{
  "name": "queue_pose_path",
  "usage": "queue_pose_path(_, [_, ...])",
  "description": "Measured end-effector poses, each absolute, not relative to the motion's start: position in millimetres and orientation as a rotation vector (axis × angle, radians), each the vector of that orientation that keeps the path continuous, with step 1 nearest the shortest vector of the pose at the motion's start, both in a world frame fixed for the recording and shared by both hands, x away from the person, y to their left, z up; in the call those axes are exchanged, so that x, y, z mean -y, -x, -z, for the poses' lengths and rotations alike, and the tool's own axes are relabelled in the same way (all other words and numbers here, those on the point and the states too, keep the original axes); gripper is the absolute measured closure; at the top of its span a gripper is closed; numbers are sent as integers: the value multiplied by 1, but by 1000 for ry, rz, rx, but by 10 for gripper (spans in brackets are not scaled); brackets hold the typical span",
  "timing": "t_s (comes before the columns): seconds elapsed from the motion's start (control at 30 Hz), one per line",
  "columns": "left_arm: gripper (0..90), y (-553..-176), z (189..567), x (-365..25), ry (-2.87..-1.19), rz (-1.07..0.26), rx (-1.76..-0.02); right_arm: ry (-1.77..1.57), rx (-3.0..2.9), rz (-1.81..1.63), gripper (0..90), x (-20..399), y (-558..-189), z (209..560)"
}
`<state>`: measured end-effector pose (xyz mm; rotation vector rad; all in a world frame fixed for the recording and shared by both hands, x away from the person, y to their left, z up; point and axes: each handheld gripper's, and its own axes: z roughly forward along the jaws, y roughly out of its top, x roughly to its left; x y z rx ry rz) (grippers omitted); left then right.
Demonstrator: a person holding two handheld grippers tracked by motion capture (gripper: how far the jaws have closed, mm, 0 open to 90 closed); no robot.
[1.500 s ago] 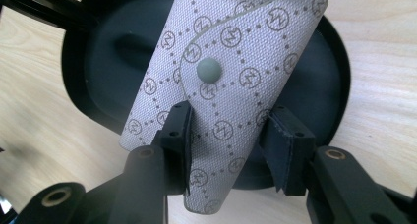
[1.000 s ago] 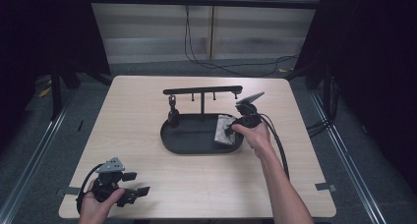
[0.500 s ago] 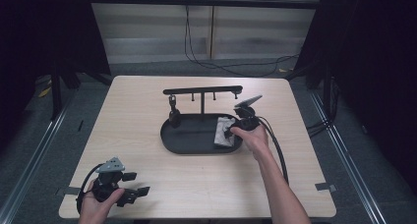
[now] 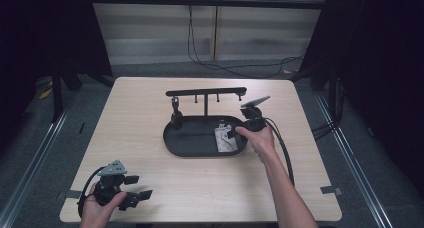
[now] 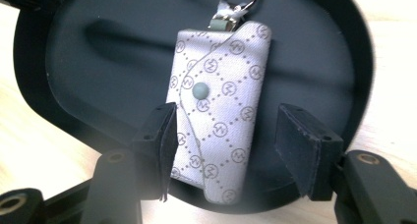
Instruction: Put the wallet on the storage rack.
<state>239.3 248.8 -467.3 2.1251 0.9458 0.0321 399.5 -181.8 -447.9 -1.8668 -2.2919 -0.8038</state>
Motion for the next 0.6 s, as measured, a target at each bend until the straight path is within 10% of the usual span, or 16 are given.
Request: queue_pose_path(0.6, [225, -240, 467, -250, -2119, -29, -967, 1867, 2314, 951, 299, 199, -386, 434])
